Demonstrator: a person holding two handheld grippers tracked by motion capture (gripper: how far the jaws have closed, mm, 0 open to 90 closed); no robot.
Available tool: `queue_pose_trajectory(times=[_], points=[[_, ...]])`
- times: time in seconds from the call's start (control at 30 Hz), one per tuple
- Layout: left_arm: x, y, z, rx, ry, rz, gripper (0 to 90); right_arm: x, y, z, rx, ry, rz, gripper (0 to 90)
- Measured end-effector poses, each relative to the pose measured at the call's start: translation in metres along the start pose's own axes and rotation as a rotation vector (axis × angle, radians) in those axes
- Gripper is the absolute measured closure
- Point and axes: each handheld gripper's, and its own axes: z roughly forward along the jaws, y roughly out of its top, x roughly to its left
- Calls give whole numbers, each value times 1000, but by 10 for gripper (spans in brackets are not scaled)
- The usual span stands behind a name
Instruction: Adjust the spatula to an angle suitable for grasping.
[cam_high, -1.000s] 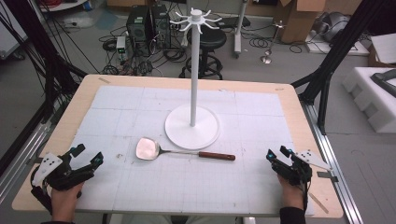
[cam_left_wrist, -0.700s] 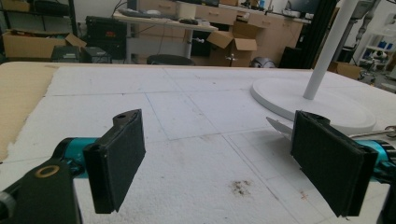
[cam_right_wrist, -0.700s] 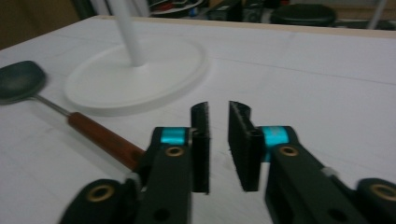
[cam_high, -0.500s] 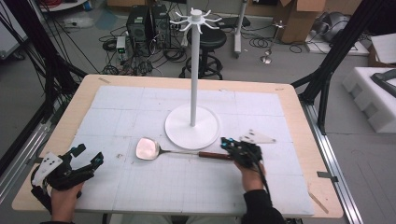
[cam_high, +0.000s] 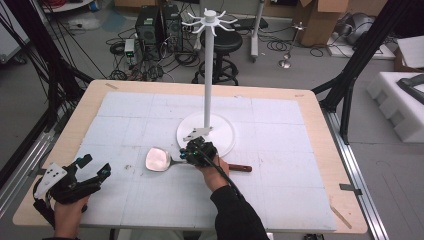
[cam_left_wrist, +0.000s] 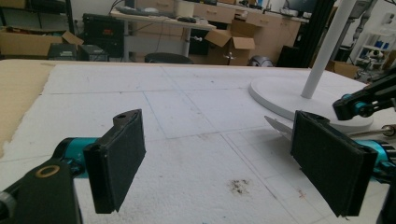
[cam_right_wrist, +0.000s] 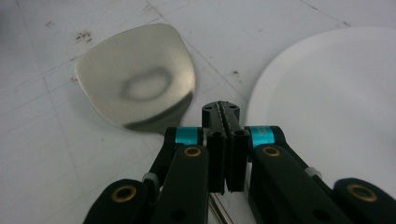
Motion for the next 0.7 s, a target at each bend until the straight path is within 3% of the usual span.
queue_pose_trajectory(times=[0.3, 0.53, 0.63, 0.67, 0.7], points=[[0, 0, 0, 1, -1, 1, 186, 7, 2, 23, 133, 1, -17, 896], [0, 0, 0, 1, -1, 1, 186, 9, 1, 21, 151, 57, 7, 896], [0, 0, 0, 0, -1, 0, 186, 10, 0, 20, 147, 76, -7, 897], [0, 0, 0, 1, 0, 2, 186, 13, -3, 17, 153, 111, 6, 897], [0, 0, 0, 1, 0, 2, 186, 13, -3, 17, 153, 111, 6, 897]])
